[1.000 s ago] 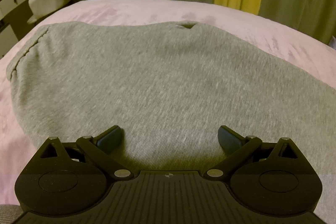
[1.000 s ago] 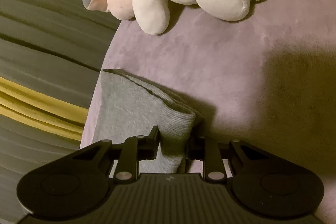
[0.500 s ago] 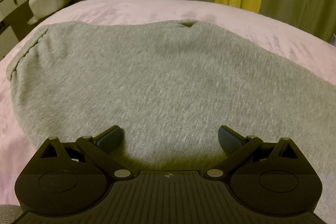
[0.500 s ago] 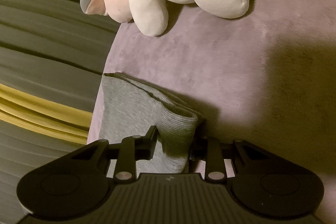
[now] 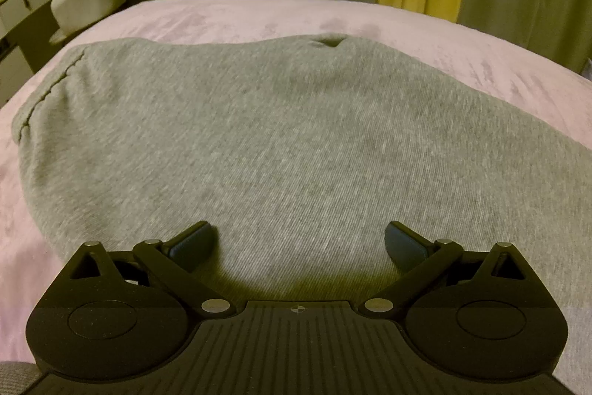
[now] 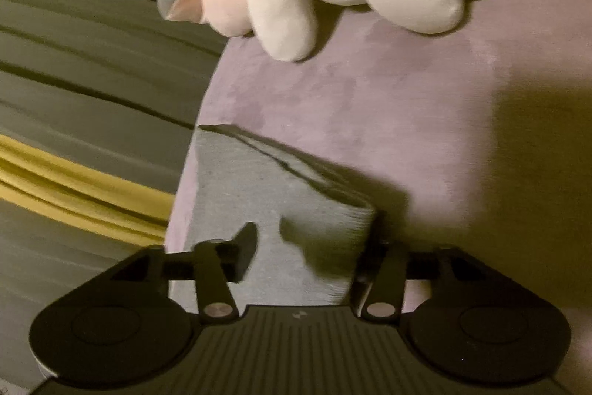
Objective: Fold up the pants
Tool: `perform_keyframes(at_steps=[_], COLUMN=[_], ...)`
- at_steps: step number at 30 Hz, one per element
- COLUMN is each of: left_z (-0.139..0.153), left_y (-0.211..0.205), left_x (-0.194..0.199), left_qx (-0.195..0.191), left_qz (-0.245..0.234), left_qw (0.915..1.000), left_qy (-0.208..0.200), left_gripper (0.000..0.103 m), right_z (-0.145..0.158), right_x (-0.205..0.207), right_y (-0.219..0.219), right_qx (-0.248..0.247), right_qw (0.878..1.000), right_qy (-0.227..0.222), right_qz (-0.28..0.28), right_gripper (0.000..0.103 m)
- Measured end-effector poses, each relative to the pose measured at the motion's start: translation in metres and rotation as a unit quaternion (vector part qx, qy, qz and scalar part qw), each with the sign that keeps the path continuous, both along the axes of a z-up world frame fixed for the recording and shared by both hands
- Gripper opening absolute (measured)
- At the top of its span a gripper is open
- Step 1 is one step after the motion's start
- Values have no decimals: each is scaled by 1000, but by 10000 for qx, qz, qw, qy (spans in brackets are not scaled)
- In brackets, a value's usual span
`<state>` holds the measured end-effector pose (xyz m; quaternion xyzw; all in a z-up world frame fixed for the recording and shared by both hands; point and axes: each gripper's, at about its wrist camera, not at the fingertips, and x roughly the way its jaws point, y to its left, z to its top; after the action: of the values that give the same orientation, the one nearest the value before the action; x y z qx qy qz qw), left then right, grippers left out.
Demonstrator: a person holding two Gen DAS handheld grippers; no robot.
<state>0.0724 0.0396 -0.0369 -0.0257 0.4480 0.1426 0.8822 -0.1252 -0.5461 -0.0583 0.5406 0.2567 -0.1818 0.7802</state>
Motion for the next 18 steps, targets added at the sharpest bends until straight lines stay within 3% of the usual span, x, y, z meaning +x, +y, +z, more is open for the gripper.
perform_keyframes(at_steps=[5, 6, 8, 9, 11, 18], left_z=[0, 0, -1, -1, 0, 5], left_y=[0, 0, 0, 0, 0, -1], left_x=[0, 0, 0, 0, 0, -4], left_qx=[-12, -15, -18, -18, -22, -5], left_qz=[1, 2, 2, 2, 2, -26], left_qw=[10000, 10000, 10000, 10000, 10000, 10000], left_qy=[1, 1, 2, 2, 5, -29], left_gripper=[103, 103, 103, 103, 103, 103], right_z=[4, 3, 1, -1, -2, 27], right_x=[3, 1, -3, -5, -8, 5], right_y=[1, 0, -1, -2, -2, 17], right_qx=[-84, -56, -26, 31, 64, -832], right_qw=[9999, 9998, 9994, 9992, 9993, 9955], right_qy=[127, 137, 227, 257, 182, 433], right_qz=[-54, -104, -241, -301, -334, -109], right_gripper=[52, 46, 23, 18, 16, 14])
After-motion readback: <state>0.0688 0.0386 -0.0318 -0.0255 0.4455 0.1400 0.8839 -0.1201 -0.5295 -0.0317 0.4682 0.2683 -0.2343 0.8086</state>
